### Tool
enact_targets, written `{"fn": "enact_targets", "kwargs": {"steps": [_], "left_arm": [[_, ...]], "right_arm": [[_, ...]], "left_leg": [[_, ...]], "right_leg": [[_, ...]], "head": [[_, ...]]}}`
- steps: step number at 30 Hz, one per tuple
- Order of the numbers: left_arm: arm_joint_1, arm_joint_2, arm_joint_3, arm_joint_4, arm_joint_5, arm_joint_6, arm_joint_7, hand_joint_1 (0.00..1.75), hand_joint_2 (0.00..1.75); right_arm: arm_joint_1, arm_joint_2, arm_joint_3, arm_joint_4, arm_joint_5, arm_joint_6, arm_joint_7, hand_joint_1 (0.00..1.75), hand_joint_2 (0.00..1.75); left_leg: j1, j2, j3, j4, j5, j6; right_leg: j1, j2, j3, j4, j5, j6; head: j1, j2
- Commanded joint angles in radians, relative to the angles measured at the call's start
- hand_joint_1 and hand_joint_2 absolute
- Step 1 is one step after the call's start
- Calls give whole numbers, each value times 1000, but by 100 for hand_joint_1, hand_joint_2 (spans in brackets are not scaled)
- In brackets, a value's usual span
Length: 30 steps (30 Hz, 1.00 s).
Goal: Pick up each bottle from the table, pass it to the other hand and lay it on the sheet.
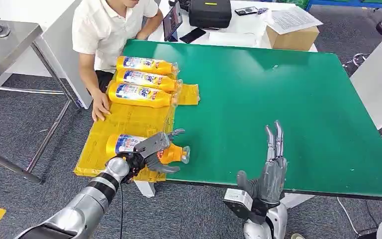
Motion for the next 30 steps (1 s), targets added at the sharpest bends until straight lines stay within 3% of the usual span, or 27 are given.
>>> {"fn": "enact_targets", "kwargs": {"steps": [1, 5, 8, 9, 10, 11, 13, 15, 23, 24, 25, 27, 30], "left_arm": [[57, 18, -42, -33, -1, 3, 13, 0, 175], [57, 18, -42, -33, -1, 3, 13, 0, 175], [122, -11, -98, -203, -6, 279, -73, 0, 175], [170, -37, -115, -313, -14, 437, -113, 0, 175], [199, -46, -137, -385, 12, 513, -124, 0, 175], [250, -81, -138, -493, 77, 629, -177, 0, 175], [308, -98, -210, -633, 138, 777, -235, 0, 175], [330, -96, -255, -681, 222, 846, -255, 0, 175], [330, -96, -255, -681, 222, 846, -255, 0, 175], [333, -85, -260, -678, 251, 854, -271, 0, 175], [350, -76, -288, -703, 310, 887, -300, 0, 175], [387, -61, -330, -751, 382, 916, -291, 0, 175], [431, -19, -388, -793, 483, 934, -246, 0, 175]], "right_arm": [[-20, -28, -9, 61, 4, -2, -1, 0, 0], [-20, -28, -9, 61, 4, -2, -1, 0, 0], [-10, -21, -35, 30, 12, -2, -1, 0, 0], [-2, -14, -43, 5, -15, -2, -1, 0, 0], [1, -14, -35, -5, -60, -2, -1, 0, 0], [3, -17, -5, -5, -201, -2, -1, 0, 0], [3, 5, -25, -35, -232, -2, -1, 0, 0], [-2, -2, 6, -18, -405, -2, -1, 0, 0], [-2, -2, 6, -18, -405, -2, -1, 0, 0], [0, -6, 13, -17, -444, -2, -1, 0, 0], [1, -20, 53, -34, -638, -2, -1, 0, 0], [6, -41, 76, -32, -661, -2, -1, 0, 0], [44, -27, 64, -39, -788, 105, -1, 0, 0]], "left_leg": [[1, 2, 3, -1, -1, -1], [0, 2, 2, -1, 0, -1], [1, 1, 2, -1, 0, -1], [1, 0, 2, -1, -1, -1], [0, 0, 1, -1, -1, -1], [0, 0, 0, 0, 0, -1], [0, 0, -3, 1, -1, -1], [0, -1, -4, 1, -2, -1], [0, 1, -8, 0, -1, -1], [0, 2, -5, 0, -2, -2], [1, 2, -6, 0, -1, -1], [1, 2, -5, 0, -2, -2], [0, 2, -5, -1, -2, -1]], "right_leg": [[1, 2, 2, -1, 0, -1], [0, 2, 2, -1, 0, -1], [0, 1, 1, -1, 0, -1], [0, 1, 2, -1, 0, -2], [0, 0, 1, -1, 0, -1], [0, 0, -1, 0, -1, -1], [0, 0, -3, 1, -1, -1], [0, -1, -4, 1, -2, -1], [0, 1, -8, -1, 0, -1], [1, 2, -6, -1, -1, -2], [1, 2, -7, -1, 0, -1], [1, 2, -6, -1, -1, -2], [0, 2, -6, -1, -1, -1]], "head": [[0, 0], [0, 0], [0, 0], [0, 0], [0, 0], [0, 0], [0, 0], [0, 0], [0, 0], [0, 0], [0, 0], [0, 0], [0, 0]]}}
